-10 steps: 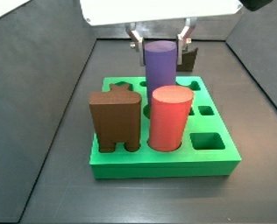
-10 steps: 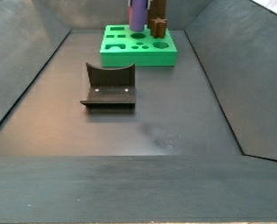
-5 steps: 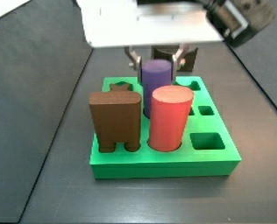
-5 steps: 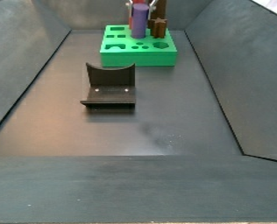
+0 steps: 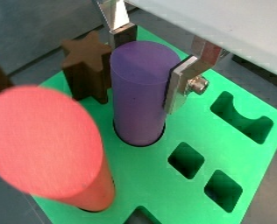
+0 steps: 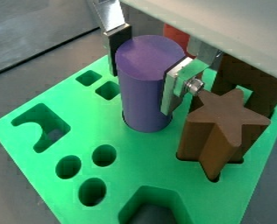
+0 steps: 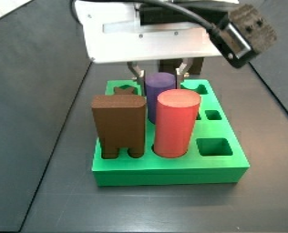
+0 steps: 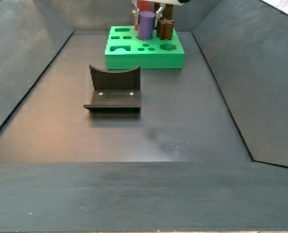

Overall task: Pick up the round object. Move up. Move to above the board. Insert the round object.
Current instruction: Insert the round object.

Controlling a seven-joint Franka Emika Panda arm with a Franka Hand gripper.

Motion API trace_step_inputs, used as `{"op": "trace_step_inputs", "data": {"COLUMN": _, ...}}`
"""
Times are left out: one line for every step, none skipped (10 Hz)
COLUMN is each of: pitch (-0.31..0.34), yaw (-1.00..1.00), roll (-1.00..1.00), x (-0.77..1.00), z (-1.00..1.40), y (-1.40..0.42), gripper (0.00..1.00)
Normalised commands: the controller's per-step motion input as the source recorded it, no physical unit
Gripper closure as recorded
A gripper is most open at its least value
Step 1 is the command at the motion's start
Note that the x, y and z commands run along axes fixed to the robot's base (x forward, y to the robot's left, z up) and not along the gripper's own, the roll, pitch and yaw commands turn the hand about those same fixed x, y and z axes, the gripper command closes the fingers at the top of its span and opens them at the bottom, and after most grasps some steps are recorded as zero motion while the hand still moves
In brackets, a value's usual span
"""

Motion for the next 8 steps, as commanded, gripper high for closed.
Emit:
{"op": "trace_step_inputs", "data": {"pitch": 0.007, "yaw": 0.52, "roll": 0.42, "x": 0.2, "z": -0.37, "y": -0.15, "gripper": 1.0}}
{"op": "trace_step_inputs", "data": {"pitch": 0.031, "yaw": 0.47, "roll": 0.42, "x": 0.35, "z": -0.37, "y": -0.16, "gripper": 1.0}}
{"op": "trace_step_inputs", "data": {"pitch": 0.026, "yaw": 0.45, "roll": 0.39, "x": 0.39, "z": -0.44, "y": -0.19, "gripper": 1.0}}
{"op": "trace_step_inputs", "data": {"pitch": 0.017, "yaw": 0.44, "roll": 0.37, "x": 0.42, "z": -0.47, "y": -0.19, "gripper": 1.0}}
{"op": "trace_step_inputs", "data": {"pitch": 0.0, "yaw": 0.46, "roll": 0.32, "x": 0.39, "z": -0.52, "y": -0.18, "gripper": 1.0}}
{"op": "trace_step_inputs", "data": {"pitch": 0.0, "yaw": 0.39, "roll": 0.3, "x": 0.2, "z": -0.54, "y": -0.13, "gripper": 1.0}}
{"op": "trace_step_inputs", "data": {"pitch": 0.01, "yaw": 0.0, "roll": 0.0, "x": 0.0, "z": 0.0, "y": 0.0, "gripper": 1.0}}
{"op": "trace_step_inputs", "data": {"pitch": 0.0, "yaw": 0.0, "roll": 0.0, "x": 0.0, "z": 0.0, "y": 0.0, "gripper": 1.0}}
